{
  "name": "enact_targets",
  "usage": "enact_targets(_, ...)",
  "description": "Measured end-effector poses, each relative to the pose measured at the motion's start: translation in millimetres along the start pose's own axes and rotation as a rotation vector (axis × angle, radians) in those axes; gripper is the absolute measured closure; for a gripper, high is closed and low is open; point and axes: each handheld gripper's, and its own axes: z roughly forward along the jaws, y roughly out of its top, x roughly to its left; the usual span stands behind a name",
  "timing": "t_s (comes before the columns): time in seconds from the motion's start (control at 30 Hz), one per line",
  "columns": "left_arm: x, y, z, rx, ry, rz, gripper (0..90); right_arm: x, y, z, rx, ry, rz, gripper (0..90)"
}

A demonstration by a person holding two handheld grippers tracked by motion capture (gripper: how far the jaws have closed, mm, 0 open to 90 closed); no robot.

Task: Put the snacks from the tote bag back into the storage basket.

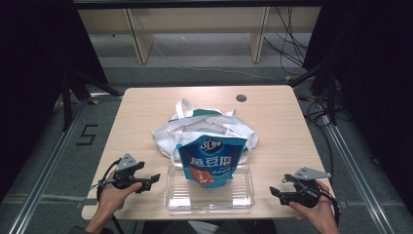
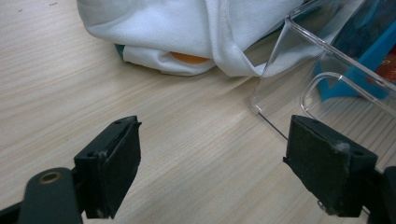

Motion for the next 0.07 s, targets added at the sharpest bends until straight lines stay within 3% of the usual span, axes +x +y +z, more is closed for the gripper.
enact_targets(0.07, 0.2, 0.0, 0.1, 0.001, -0.003, 0.001, 17.4, -1.3, 0.0, -0.1, -0.002, 0.004, -0.01, 21.9)
